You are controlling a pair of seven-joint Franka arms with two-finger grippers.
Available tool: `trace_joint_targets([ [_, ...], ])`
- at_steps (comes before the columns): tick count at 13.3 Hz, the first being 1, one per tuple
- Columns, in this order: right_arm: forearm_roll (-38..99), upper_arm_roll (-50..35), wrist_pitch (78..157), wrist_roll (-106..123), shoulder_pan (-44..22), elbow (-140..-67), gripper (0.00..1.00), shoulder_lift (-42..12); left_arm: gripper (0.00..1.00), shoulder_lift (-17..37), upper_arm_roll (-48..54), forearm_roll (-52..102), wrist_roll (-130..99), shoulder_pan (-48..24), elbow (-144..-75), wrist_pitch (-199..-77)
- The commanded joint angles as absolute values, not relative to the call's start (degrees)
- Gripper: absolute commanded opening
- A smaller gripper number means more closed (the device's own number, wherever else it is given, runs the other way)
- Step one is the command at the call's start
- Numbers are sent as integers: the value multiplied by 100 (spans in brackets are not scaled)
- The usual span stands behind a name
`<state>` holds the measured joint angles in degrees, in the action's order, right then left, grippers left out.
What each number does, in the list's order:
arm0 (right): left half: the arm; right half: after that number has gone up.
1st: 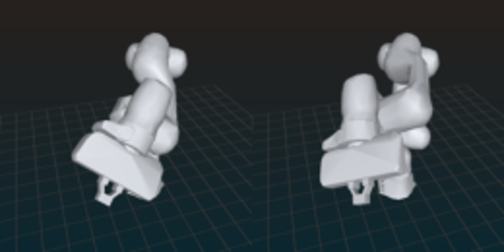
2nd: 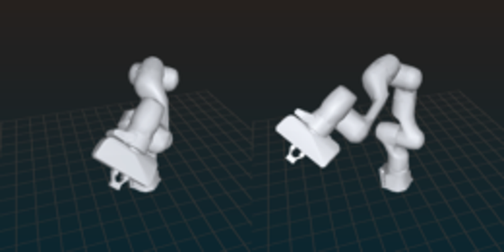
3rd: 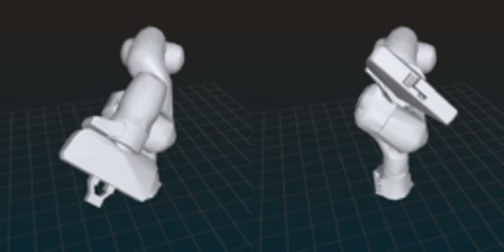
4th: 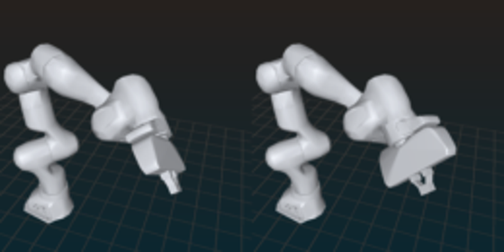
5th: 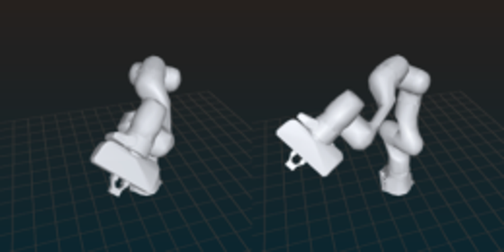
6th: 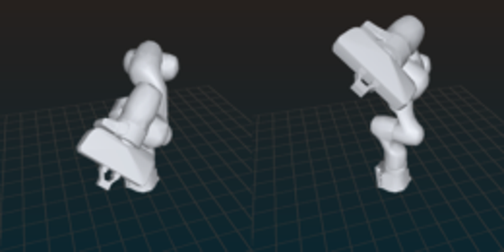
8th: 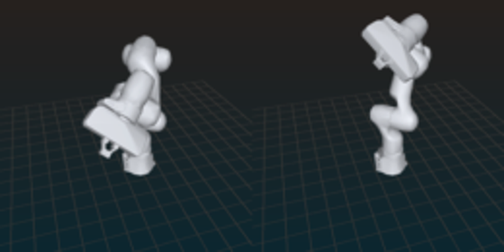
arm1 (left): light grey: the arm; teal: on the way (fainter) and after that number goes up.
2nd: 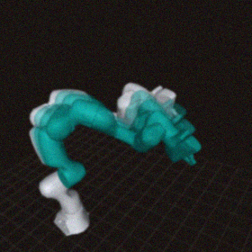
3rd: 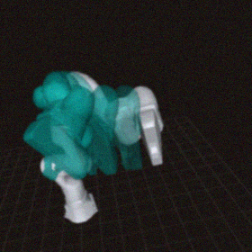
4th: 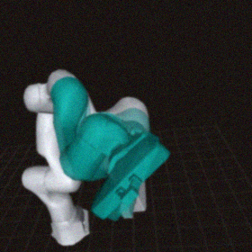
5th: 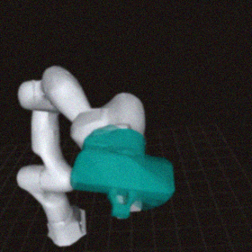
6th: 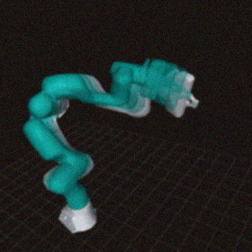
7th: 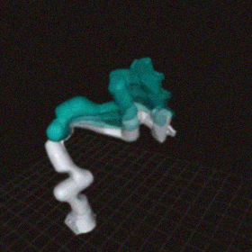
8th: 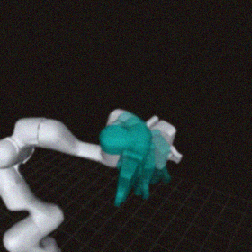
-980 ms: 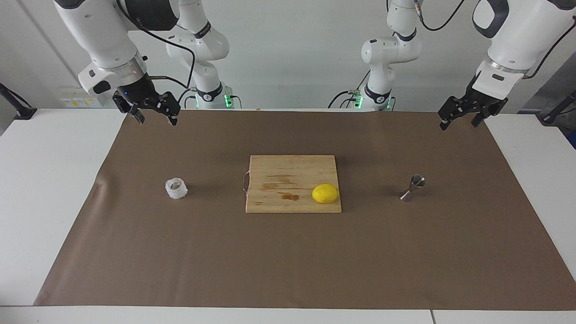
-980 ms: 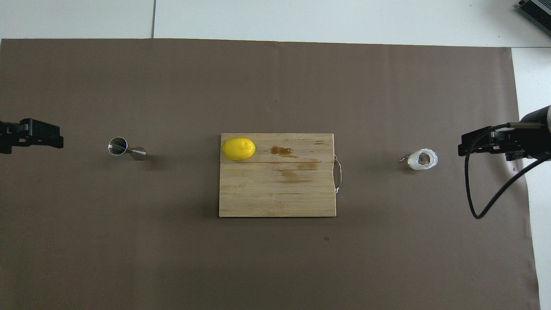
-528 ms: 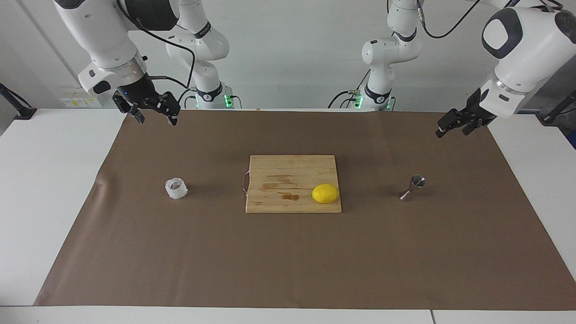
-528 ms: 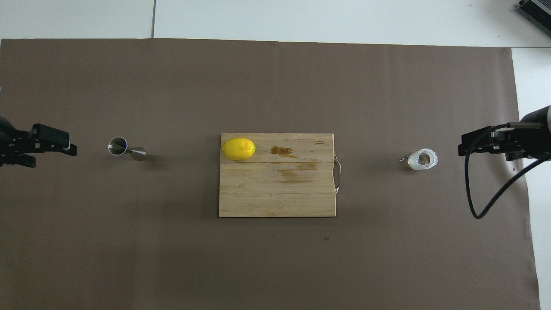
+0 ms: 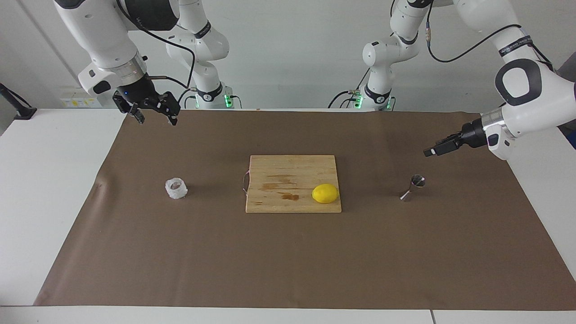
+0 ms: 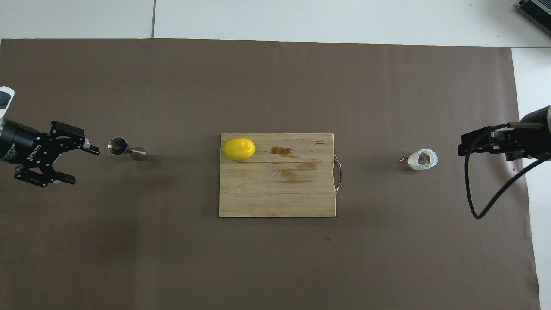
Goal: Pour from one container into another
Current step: 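Move the open left gripper toward the small metal cup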
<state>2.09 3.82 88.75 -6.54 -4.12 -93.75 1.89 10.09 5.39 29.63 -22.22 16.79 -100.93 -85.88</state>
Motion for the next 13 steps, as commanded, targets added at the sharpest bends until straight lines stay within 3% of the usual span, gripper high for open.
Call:
trace_joint_targets([
  [1, 325, 422, 8868, -545, -387, -9466, 100, 299, 100, 1387, 580, 3557, -3047, 1889, -10028, -8420],
  [7, 325, 422, 8868, -545, -387, -9466, 100, 299, 100, 2099, 589, 4744, -4156, 2179, -10011, -8235],
  [13, 325, 422, 8868, -545, -387, -9466, 100, 299, 100, 2294, 641, 5343, -4764, 2443, -10020, -8429],
])
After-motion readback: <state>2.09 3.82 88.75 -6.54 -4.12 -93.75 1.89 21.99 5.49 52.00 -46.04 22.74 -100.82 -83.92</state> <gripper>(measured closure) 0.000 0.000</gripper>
